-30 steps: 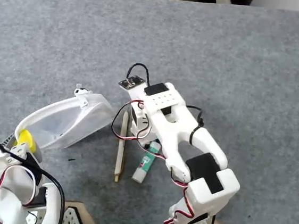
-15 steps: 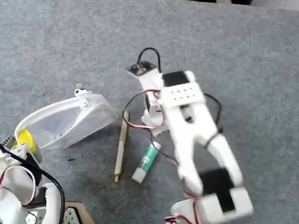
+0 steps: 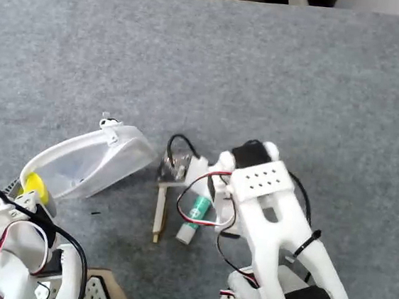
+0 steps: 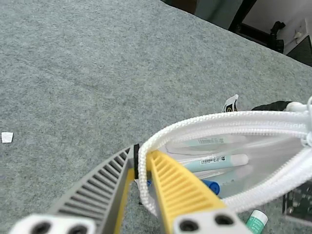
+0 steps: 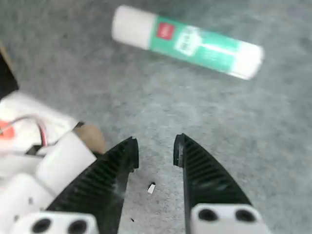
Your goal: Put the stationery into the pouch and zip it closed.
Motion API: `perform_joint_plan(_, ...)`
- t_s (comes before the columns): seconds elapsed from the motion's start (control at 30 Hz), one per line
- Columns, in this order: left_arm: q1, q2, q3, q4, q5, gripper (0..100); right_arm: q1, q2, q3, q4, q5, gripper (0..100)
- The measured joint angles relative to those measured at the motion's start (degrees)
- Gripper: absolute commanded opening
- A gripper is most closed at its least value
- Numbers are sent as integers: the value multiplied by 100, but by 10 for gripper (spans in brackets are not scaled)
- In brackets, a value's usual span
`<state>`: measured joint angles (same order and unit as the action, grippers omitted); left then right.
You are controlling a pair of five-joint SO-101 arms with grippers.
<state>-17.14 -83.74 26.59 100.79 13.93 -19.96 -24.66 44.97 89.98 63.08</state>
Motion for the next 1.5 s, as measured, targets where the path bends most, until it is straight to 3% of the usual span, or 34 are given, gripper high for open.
perform_joint_plan(0.07,0,0,0,0,0,29,0,0,26,-9,264,181)
perform_joint_plan(0.27,0,0,0,0,0,29,-308,0,44,-44,774,492)
perform_joint_plan(0.37,0,0,0,0,0,29,-484,-9,141,-510,774,564)
perform_joint_plan(0.73,0,0,9,0,-18,29,-536,1266,88,-2760,35,495)
perform_joint_plan(1.0,-62,9,18,0,-18,29,-352,1960,-879,-2602,-290,495)
perform_joint_plan(1.2,-53,9,18,0,-44,29,18,1257,-1160,-1943,-448,495)
perform_joint_plan(1.33,-53,9,18,0,-44,29,26,510,-703,-1407,-448,495)
perform_joint_plan(1.5,-53,9,18,0,-53,29,35,-229,475,-1442,-475,495)
